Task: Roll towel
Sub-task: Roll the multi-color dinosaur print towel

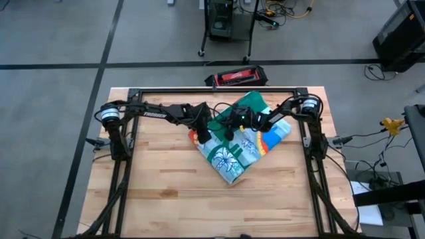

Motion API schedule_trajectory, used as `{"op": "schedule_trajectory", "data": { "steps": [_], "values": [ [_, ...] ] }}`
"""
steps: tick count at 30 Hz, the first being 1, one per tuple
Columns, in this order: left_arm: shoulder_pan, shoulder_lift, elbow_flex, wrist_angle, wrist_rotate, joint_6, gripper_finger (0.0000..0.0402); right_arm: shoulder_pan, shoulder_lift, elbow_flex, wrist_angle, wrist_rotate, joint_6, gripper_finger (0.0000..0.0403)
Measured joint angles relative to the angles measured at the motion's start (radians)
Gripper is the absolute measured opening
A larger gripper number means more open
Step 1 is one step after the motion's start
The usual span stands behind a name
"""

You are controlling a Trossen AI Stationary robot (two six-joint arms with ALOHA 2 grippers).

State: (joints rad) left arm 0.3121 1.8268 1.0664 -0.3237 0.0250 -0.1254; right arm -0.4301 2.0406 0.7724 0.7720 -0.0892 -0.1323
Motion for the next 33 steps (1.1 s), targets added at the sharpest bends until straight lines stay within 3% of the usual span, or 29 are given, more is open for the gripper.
{"op": "schedule_trajectory", "data": {
  "steps": [21,33],
  "values": [
    [-0.07,-0.079,-0.006,-0.034,-0.02,-0.02,0.0058,-0.023,-0.032,-0.014,-0.026,0.013,0.004,0.0],
    [-0.086,-0.043,-0.045,0.007,-0.027,-0.045,0.0048,-0.023,-0.036,-0.014,-0.034,0.013,-0.021,0.0]
  ]
}}
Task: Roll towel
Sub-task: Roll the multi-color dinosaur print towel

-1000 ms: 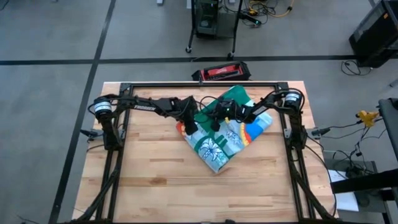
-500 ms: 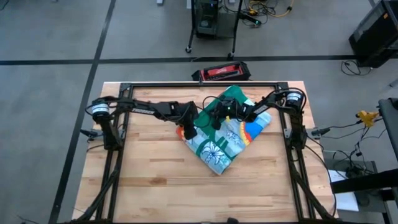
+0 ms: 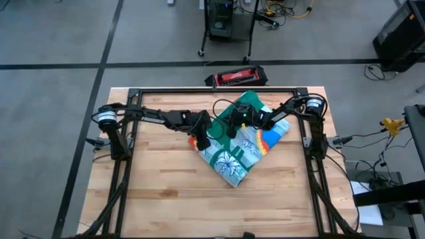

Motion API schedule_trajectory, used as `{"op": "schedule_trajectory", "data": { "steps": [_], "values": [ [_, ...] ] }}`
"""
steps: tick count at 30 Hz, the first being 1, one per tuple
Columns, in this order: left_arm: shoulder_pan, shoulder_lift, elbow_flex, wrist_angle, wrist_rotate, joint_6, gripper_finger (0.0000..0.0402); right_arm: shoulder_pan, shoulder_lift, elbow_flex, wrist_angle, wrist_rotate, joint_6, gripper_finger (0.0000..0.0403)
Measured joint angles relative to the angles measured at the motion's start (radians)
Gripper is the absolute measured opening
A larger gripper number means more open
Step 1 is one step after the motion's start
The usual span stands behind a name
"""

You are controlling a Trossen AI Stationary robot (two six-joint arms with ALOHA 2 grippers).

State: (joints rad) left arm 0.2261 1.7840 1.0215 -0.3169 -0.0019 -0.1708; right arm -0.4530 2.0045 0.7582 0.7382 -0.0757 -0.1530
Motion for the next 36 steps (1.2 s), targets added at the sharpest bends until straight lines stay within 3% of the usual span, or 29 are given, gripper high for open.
{"op": "schedule_trajectory", "data": {
  "steps": [7,14,16,19,21,25,29,36],
  "values": [
    [-0.009,-0.005,-0.004,-0.007,0.01,0.007,0.0048,0.001,-0.078,-0.021,-0.006,0.017,-0.056,0.0],
    [-0.01,-0.005,-0.021,0.043,-0.007,0.029,0.0048,0.055,-0.308,-0.13,0.053,-0.016,-0.105,0.0],
    [-0.009,-0.004,-0.025,0.056,-0.009,0.031,0.0048,0.093,-0.386,-0.162,0.057,-0.107,-0.102,0.0],
    [-0.01,-0.004,-0.026,0.066,-0.01,0.046,0.0048,0.169,-0.451,-0.206,0.057,-0.329,-0.063,0.0],
    [-0.01,-0.003,-0.026,0.071,-0.011,0.052,0.0048,0.233,-0.454,-0.223,0.06,-0.397,-0.05,0.0],
    [-0.01,-0.003,-0.027,0.078,-0.013,0.061,0.0048,0.361,-0.401,-0.241,0.074,-0.406,-0.067,0.0],
    [-0.011,-0.002,-0.032,0.103,-0.015,0.074,0.0048,0.478,-0.319,-0.235,0.207,-0.422,-0.062,0.0],
    [-0.02,-0.001,-0.032,0.158,-0.017,0.101,0.0048,0.556,-0.179,-0.222,0.237,-0.39,0.0,0.0]
  ]
}}
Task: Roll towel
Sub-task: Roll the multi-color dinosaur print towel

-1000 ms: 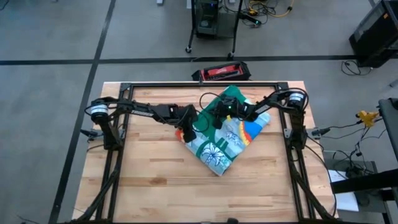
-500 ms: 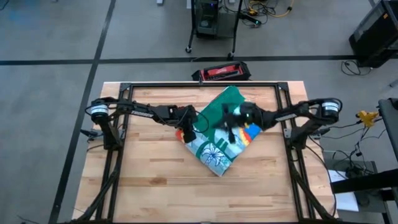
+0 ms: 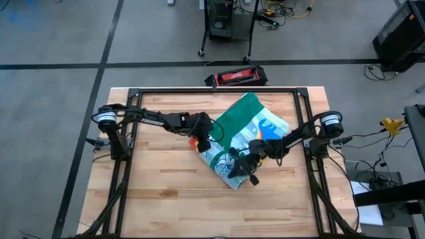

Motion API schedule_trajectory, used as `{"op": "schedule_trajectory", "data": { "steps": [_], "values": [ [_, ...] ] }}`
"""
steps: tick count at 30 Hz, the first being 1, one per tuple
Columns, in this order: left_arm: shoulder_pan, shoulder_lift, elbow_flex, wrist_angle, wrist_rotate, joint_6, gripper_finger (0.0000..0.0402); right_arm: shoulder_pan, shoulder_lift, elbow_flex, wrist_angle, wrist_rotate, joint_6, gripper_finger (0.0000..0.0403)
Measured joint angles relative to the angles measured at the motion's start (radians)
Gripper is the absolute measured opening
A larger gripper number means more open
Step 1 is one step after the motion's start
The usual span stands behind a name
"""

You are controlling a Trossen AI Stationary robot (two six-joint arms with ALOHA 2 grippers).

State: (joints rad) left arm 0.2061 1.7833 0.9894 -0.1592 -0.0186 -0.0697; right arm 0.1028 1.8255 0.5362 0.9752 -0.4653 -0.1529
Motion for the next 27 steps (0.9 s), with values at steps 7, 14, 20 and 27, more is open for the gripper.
{"op": "schedule_trajectory", "data": {
  "steps": [7,14,20,27],
  "values": [
    [-0.007,0.003,0.001,0.029,0.002,0.009,0.0048,0.087,0.036,0.002,0.017,0.144,0.072,0.0],
    [-0.007,0.003,0.001,0.028,-0.064,0.028,0.0048,0.126,0.035,0.002,0.007,0.235,0.118,0.0],
    [-0.001,0.003,0.002,0.004,-0.147,0.002,0.0048,0.134,0.035,0.002,-0.001,0.274,0.127,0.0],
    [0.011,-0.012,0.002,-0.053,-0.237,-0.014,0.0048,0.135,0.039,0.002,-0.024,0.295,0.116,0.0]
  ]
}}
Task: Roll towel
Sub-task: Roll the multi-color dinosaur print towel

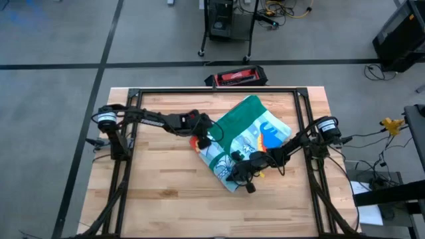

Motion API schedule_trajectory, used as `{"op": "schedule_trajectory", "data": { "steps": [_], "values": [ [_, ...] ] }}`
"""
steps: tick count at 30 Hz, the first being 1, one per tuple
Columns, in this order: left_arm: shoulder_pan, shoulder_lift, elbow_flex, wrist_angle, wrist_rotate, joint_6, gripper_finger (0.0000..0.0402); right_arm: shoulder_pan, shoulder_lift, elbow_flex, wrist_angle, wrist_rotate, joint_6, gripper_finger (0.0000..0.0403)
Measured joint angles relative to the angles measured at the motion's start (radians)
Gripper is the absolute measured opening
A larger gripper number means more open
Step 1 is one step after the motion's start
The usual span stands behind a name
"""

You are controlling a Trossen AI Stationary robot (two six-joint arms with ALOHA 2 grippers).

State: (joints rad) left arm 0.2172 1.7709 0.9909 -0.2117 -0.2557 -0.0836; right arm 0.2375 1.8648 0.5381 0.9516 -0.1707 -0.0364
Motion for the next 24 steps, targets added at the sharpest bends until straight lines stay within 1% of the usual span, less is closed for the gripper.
{"op": "schedule_trajectory", "data": {
  "steps": [4,8,12,15,18,21,22,24],
  "values": [
    [0.002,-0.058,-0.001,-0.054,-0.089,0.0,0.0048,0.0,0.001,0.0,-0.008,-0.001,-0.001,0.0],
    [0.004,-0.144,0.01,-0.14,-0.194,-0.003,0.0048,0.0,0.002,0.0,-0.01,-0.002,0.0,0.0],
    [-0.014,-0.24,0.01,-0.154,-0.217,-0.07,0.0048,0.0,0.002,0.0,-0.011,-0.001,0.001,0.0],
    [-0.078,-0.285,0.01,-0.145,-0.215,-0.125,0.0048,0.001,0.002,-0.001,-0.012,0.008,0.009,0.0],
    [-0.169,-0.281,-0.005,-0.108,-0.236,-0.186,0.0048,0.001,0.002,-0.001,-0.013,0.011,0.011,0.0],
    [-0.24,-0.222,-0.026,-0.066,-0.329,-0.24,0.0048,0.001,0.002,-0.001,-0.013,0.011,0.01,0.0],
    [-0.244,-0.197,-0.031,-0.068,-0.351,-0.261,0.0048,0.001,0.002,-0.002,-0.013,0.012,0.01,0.0],
    [-0.226,-0.15,-0.032,-0.049,-0.355,-0.308,0.0048,0.001,0.002,-0.001,-0.013,0.011,0.011,0.0]
  ]
}}
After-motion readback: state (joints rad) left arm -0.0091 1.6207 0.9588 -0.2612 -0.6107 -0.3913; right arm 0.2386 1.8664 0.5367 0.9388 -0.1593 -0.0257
